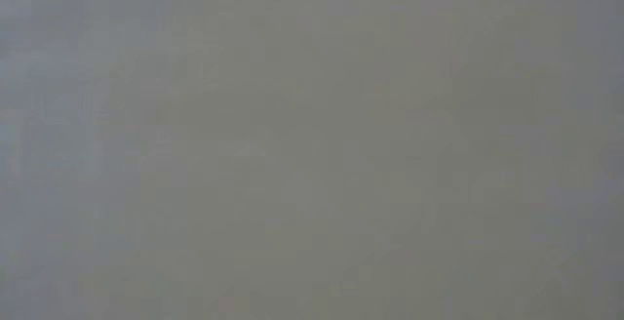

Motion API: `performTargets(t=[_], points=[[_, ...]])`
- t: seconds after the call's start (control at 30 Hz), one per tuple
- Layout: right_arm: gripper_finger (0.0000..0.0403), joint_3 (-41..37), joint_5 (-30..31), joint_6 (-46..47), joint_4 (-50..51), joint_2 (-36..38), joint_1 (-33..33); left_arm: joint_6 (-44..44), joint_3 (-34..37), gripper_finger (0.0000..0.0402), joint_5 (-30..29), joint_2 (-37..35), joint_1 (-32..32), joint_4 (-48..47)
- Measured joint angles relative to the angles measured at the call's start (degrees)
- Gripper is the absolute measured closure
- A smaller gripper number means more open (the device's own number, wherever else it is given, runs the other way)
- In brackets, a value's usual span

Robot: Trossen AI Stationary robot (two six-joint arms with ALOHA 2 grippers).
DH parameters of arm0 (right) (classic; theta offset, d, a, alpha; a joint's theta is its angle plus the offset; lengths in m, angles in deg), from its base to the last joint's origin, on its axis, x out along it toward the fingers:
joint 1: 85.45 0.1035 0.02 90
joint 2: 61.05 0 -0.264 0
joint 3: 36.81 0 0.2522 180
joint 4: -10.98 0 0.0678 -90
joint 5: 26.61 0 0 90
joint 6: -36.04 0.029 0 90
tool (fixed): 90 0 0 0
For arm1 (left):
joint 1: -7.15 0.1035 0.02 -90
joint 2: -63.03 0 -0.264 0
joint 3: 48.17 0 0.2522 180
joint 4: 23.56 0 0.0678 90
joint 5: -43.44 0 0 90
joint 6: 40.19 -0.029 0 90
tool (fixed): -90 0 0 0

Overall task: Pick and place Granola Bars by type
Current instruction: Put the yellow granola bar into the transparent bin

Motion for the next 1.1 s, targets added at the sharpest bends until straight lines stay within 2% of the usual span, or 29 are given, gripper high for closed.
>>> performTargets(t=[0.17,0.5,0.67,0.9,1.1], points=[[0.0394,0.0,0.0,0.0,0.0,0.0,0.0,0.0,-0.3,0.0262,-0.1,0.0,0.0,-0.5],[0.0394,0.0,0.0,-0.1,0.0,0.0,0.0,-0.5,-0.4,0.0318,-0.4,0.0,0.0,-2.2],[0.0394,0.0,0.0,-0.2,0.0,0.0,0.0,-0.8,-1.0,0.0325,-0.4,0.0,0.0,-3.1],[0.0394,0.0,0.0,-0.2,0.0,0.0,0.0,-3.2,-4.6,0.0326,-0.9,-0.1,0.0,-6.1],[0.0394,0.0,0.0,-0.2,0.0,0.0,0.0,-6.9,-11.6,0.0326,-1.6,-0.1,0.0,-15.1]])
